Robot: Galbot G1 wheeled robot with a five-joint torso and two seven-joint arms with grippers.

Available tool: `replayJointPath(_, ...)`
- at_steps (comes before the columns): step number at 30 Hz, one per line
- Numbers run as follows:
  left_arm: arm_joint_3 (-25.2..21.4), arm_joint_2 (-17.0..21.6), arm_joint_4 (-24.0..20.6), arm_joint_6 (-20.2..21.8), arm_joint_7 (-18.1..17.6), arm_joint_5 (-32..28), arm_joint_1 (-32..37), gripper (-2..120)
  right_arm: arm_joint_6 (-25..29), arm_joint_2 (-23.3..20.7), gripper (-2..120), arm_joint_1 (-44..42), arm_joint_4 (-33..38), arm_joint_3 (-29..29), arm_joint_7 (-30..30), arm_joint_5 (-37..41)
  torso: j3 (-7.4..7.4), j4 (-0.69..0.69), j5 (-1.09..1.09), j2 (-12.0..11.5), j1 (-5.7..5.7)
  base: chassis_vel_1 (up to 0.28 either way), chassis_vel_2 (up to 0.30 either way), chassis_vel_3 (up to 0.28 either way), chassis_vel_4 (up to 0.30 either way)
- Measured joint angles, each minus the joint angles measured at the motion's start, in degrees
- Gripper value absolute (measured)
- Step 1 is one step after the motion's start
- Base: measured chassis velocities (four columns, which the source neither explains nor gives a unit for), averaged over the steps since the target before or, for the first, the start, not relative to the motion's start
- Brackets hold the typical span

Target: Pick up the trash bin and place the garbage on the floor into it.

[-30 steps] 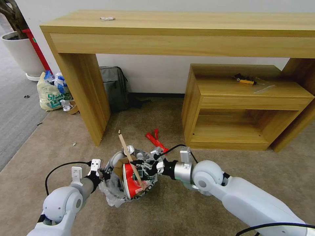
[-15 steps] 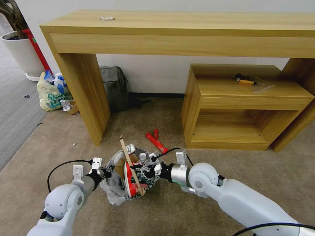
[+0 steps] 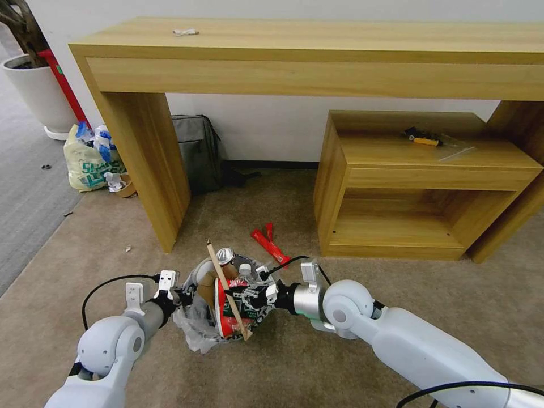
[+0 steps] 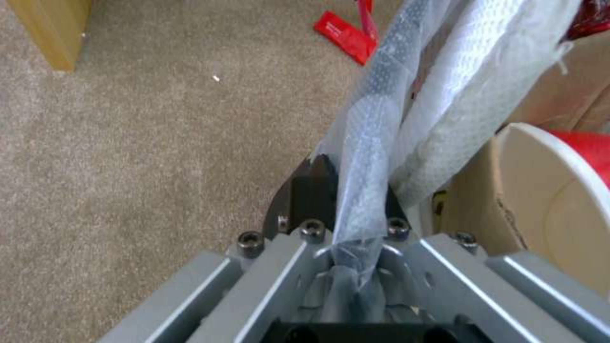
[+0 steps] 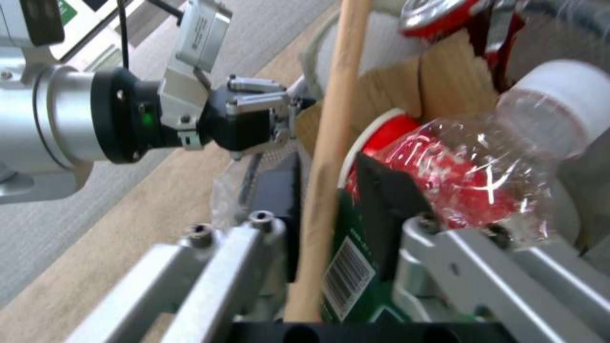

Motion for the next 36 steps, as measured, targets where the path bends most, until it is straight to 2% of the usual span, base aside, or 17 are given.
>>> replayJointPath(1,0.0,0.0,0.0,0.0,0.0,0.0,0.0,0,0.0,0.0,28,0.0,0.0,0.0,0.0,0.0,0.0,0.0,0.0,0.0,0.0,0.0,0.0,0.0,0.0)
replayJointPath(9,0.0,-0.2,-0.1,0.0,0.0,0.1,0.0,0,0.3,-1.0,62,0.2,1.1,1.1,0.2,-0.3,0.0,0.0,0.0,0.0,0.0,0.0,0.0,0.0,0.0)
replayJointPath(10,0.0,-0.2,-0.1,0.0,0.0,0.1,0.0,0,0.3,-1.0,62,0.2,1.1,1.1,0.2,-0.3,0.0,0.0,0.0,0.0,0.0,0.0,0.0,0.0,0.0)
replayJointPath(16,0.0,0.0,-0.1,0.0,0.0,0.1,0.0,0,0.5,-1.1,87,0.0,1.2,2.3,0.5,-0.8,0.0,0.0,0.0,0.0,0.0,0.0,0.0,0.0,0.0)
replayJointPath(17,0.0,0.0,-0.1,0.0,0.0,0.1,0.0,0,0.5,-1.1,87,0.0,1.2,2.3,0.5,-0.8,0.0,0.0,0.0,0.0,0.0,0.0,0.0,0.0,0.0)
replayJointPath(18,0.0,0.0,-0.1,0.0,0.0,0.1,0.0,0,0.5,-1.2,93,-0.1,1.3,2.8,0.5,-0.8,0.0,0.0,0.0,0.0,0.0,0.0,0.0,0.0,0.0)
replayJointPath(20,-0.1,0.1,-0.1,0.0,0.1,0.1,0.0,0,0.5,-1.2,98,-0.1,1.5,3.3,0.5,-0.8,0.0,0.0,0.0,0.0,0.0,0.0,0.0,0.0,0.0)
replayJointPath(28,-0.7,0.1,0.7,0.0,0.6,0.1,0.2,0,0.6,-1.4,100,-1.1,3.5,7.7,0.6,-1.0,0.0,0.0,0.0,0.0,0.0,0.0,0.0,0.0,0.0)
replayJointPath(36,-1.0,-0.3,2.1,0.0,0.3,0.0,-0.4,0,2.9,-1.6,100,-2.8,5.6,12.4,3.4,-6.0,0.0,0.0,0.0,0.0,0.0,0.0,0.0,0.0,0.0)
